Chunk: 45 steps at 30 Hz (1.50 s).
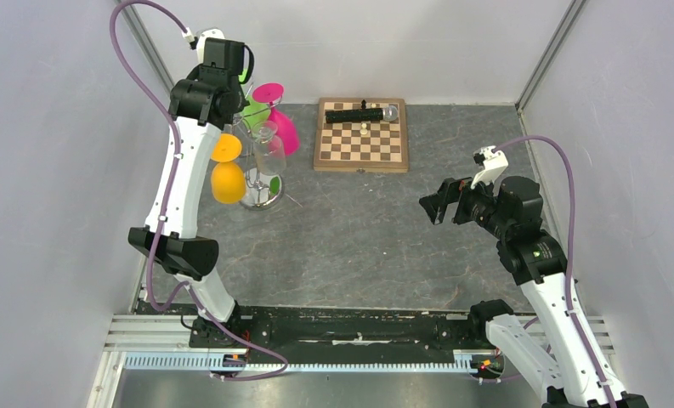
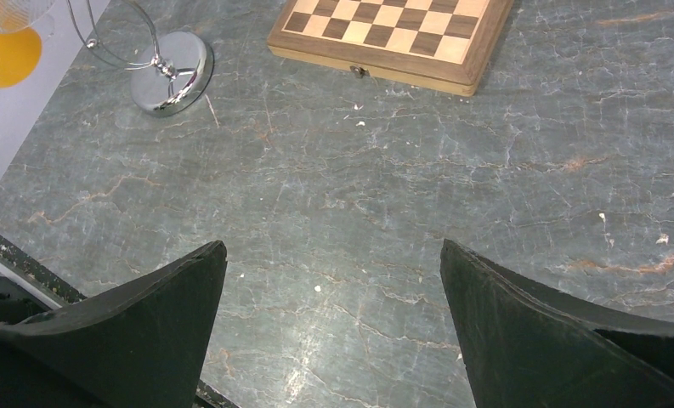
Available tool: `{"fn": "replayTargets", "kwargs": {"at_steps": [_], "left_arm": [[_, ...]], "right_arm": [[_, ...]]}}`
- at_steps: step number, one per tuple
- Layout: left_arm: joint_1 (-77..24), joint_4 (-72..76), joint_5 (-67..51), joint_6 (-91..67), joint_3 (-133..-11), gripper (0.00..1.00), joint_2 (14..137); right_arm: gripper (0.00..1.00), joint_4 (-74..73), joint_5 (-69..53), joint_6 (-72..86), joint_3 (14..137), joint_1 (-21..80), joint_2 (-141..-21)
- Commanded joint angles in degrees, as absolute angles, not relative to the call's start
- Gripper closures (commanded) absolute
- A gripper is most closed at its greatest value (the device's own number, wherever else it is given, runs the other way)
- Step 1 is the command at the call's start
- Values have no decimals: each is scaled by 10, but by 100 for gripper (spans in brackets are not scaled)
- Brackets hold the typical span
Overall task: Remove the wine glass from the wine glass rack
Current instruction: Pick up the wine rack from the center of the board.
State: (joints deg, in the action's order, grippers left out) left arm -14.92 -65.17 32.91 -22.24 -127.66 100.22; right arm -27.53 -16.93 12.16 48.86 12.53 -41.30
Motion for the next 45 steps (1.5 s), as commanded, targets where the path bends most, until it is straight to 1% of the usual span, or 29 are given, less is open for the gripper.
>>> {"fn": "replayTargets", "kwargs": {"at_steps": [1, 3, 4, 23, 45], "left_arm": [[-145, -650, 337, -201, -1301, 85, 1003], [-145, -650, 337, -199, -1301, 97, 1004], [-145, -650, 337, -199, -1301, 98, 1004], [-145, -626, 281, -168, -1305, 98, 963], [-153, -635, 252, -150, -1316, 98, 911]], "right_arm": [[1, -254, -177, 120, 485, 127, -411], [1, -253, -177, 121, 484, 127, -412], [1, -253, -177, 121, 484, 127, -412], [1, -259, -184, 129, 491, 127, -409], [1, -287, -186, 138, 519, 127, -399]]}}
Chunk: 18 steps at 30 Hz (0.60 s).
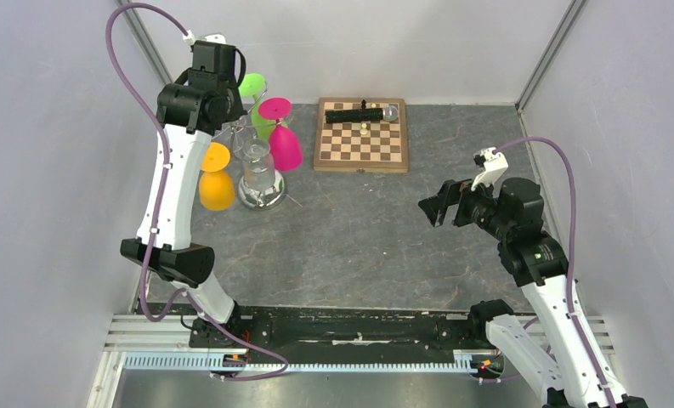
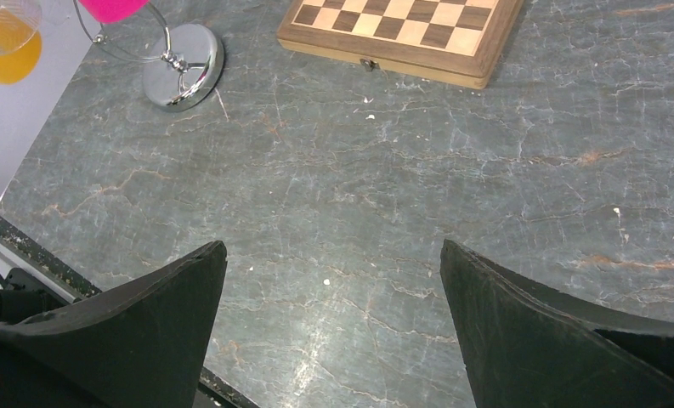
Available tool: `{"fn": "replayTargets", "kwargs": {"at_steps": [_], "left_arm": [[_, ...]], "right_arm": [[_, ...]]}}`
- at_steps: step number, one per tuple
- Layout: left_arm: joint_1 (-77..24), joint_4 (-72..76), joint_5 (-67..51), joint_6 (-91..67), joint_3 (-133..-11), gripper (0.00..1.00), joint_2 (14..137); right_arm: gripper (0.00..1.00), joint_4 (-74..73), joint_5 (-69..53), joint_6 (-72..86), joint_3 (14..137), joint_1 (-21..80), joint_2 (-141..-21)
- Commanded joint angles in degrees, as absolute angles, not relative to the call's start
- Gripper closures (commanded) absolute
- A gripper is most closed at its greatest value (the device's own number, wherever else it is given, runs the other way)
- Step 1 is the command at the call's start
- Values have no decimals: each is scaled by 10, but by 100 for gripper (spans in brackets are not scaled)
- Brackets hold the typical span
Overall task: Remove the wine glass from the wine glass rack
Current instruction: Pick up the wine rack from the center of the board.
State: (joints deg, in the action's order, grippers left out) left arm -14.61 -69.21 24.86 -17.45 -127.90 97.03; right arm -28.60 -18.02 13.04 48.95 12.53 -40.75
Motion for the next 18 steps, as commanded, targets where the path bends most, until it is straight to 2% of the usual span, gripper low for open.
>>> {"fn": "replayTargets", "kwargs": {"at_steps": [1, 18], "left_arm": [[-154, -637, 248, -148, -1319, 98, 911], [-173, -640, 241, -145, -1360, 98, 910]], "right_arm": [[1, -287, -186, 139, 519, 126, -397], [4, -294, -187, 144, 516, 126, -389]]}}
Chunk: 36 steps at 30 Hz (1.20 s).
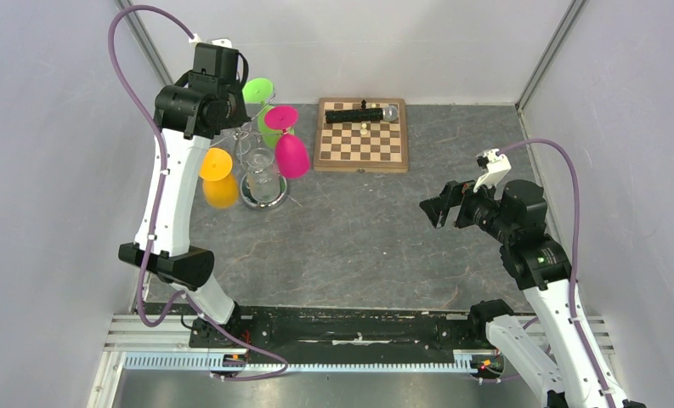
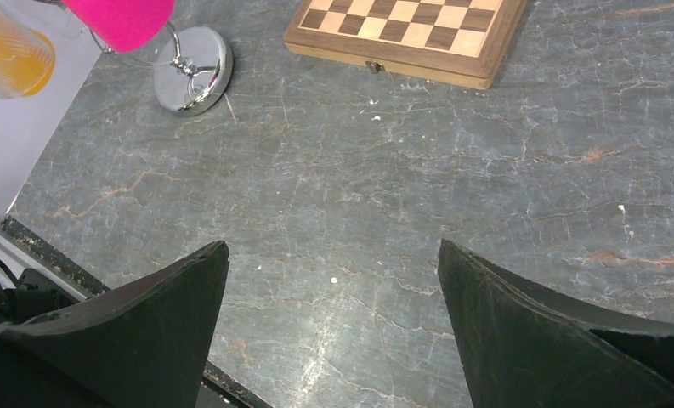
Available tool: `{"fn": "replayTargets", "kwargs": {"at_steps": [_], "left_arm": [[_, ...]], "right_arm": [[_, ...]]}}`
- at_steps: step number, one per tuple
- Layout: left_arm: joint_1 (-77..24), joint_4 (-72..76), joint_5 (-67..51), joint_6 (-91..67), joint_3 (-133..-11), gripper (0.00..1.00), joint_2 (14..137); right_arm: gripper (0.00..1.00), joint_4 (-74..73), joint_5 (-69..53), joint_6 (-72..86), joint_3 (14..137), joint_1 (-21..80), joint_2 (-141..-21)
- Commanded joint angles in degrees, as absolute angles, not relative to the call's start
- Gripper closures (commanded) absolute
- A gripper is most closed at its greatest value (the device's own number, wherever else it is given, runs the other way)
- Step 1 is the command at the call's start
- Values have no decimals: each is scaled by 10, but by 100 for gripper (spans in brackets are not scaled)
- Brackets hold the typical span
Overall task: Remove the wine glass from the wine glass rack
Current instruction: Pick up the wine rack from the center of the board.
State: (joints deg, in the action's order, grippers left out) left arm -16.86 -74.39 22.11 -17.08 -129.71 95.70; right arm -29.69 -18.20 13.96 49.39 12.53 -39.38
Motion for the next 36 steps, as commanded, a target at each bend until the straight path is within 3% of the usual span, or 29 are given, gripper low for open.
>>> {"fn": "replayTargets", "kwargs": {"at_steps": [1, 18, 36], "left_arm": [[-173, -638, 242, -144, -1361, 98, 911], [-183, -626, 231, -149, -1380, 98, 917], [-288, -617, 246, -143, -1410, 98, 924]], "right_arm": [[4, -294, -187, 144, 516, 127, -389], [4, -288, -185, 143, 506, 126, -393], [4, -303, -178, 136, 520, 127, -388]]}}
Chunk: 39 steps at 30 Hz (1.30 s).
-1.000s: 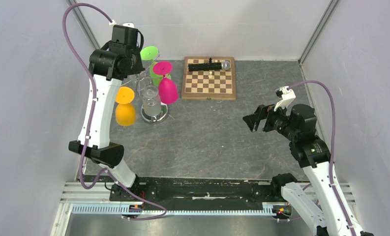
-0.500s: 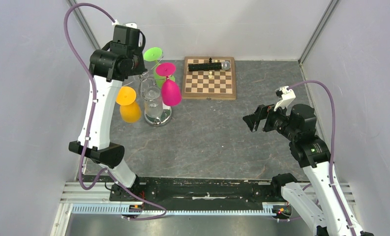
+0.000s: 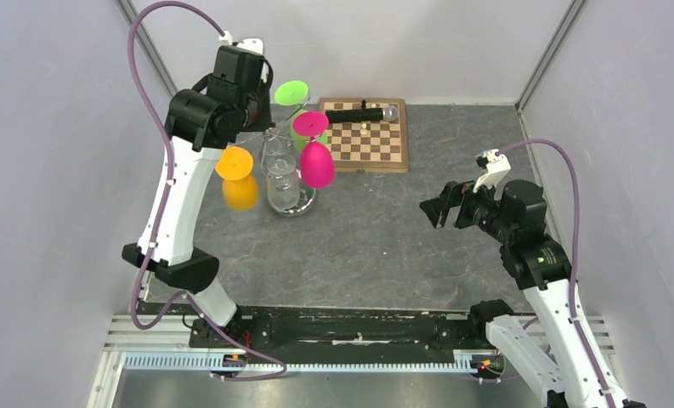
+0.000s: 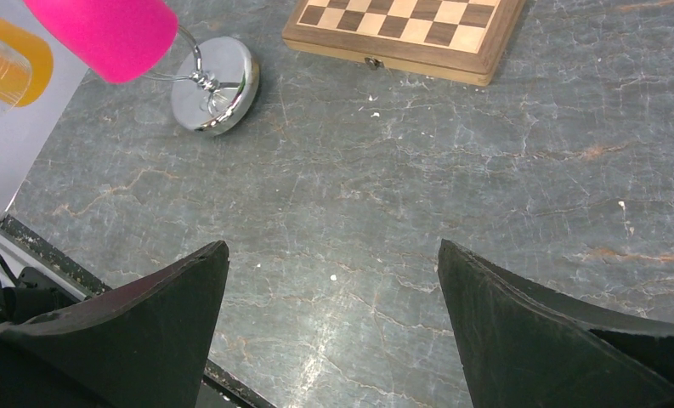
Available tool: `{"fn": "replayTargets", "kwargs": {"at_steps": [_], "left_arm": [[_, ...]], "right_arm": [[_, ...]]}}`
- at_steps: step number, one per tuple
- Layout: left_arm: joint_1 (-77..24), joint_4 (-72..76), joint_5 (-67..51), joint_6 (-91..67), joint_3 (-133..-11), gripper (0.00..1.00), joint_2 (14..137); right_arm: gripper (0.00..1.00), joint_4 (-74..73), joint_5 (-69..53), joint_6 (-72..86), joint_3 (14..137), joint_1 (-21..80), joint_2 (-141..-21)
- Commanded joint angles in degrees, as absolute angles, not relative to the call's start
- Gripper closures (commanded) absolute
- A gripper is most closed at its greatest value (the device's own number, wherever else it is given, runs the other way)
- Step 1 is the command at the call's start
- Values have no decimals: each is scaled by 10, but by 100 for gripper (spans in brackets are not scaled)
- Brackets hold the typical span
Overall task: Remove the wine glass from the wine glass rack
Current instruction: Pick up the wine rack from the center of the board, then place the wine rack at the center of the board.
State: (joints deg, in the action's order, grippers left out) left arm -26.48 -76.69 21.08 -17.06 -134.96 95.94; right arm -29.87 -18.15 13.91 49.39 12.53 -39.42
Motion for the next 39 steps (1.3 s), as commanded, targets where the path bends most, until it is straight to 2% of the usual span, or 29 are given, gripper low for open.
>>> {"fn": "replayTargets", "kwargs": {"at_steps": [1, 12, 39], "left_arm": [[-294, -614, 242, -143, -1411, 98, 925], [-377, -587, 229, -143, -1413, 98, 943], [-480, -540, 163, -171, -1459, 98, 1006]], "right_arm": [[4, -305, -178, 136, 524, 127, -388], [4, -357, -138, 120, 567, 126, -363], [3, -437, -97, 114, 631, 127, -309]]}}
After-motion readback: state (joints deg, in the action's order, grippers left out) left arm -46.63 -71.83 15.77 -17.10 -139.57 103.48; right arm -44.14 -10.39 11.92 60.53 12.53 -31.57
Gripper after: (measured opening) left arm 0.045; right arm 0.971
